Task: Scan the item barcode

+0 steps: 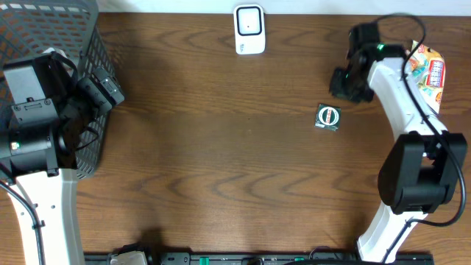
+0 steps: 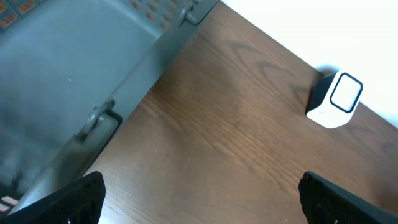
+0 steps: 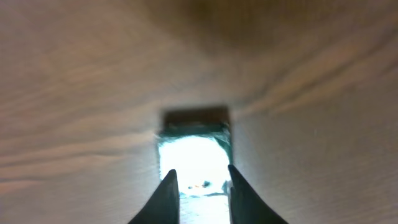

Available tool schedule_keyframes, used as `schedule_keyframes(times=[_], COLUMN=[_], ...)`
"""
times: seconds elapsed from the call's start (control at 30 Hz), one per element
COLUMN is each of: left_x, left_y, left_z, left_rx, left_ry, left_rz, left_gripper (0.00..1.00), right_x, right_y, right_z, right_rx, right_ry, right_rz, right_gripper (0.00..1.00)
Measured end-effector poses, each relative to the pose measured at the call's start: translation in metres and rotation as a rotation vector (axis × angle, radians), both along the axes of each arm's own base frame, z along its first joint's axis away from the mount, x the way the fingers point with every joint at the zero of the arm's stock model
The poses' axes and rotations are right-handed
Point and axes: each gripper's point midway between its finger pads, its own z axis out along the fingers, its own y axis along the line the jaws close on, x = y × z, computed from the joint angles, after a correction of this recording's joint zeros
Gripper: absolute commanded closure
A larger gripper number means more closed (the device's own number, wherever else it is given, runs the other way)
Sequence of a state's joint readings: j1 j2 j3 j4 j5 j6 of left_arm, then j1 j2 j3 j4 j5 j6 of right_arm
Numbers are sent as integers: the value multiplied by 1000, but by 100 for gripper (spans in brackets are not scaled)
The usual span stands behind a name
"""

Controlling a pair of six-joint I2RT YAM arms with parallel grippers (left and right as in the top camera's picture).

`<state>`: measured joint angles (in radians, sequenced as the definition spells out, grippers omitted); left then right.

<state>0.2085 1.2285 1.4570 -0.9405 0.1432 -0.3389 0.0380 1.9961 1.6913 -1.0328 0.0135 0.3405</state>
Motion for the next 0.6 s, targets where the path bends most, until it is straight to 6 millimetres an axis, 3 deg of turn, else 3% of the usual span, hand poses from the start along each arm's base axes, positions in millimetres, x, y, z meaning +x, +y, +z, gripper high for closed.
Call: schedule_keyframes(times=[0.03,0.07,0.1,0.23,0.4,0.6], left_x=[0,0,0,0,0,0], left_y=[0,0,0,0,0,0], left_z=[0,0,0,0,0,0], left_rx=[0,1,1,1,1,0], left_ry=[-1,-1,-1,-1,-1,-1], left_rz=[0,0,0,0,0,0], left_gripper=[2,2,2,2,2,2], right_x=[6,13,15,7,-13,-21], right_y=[1,3,4,7,5,9], right_z=[9,18,21,10,-33,-72], right_rx=[6,16,23,35,29,38], right_ry=[-25,-55,-63,-29,37,20], right_rz=[9,17,19,29,7,30], right_gripper=[32,20,1,1,1,2])
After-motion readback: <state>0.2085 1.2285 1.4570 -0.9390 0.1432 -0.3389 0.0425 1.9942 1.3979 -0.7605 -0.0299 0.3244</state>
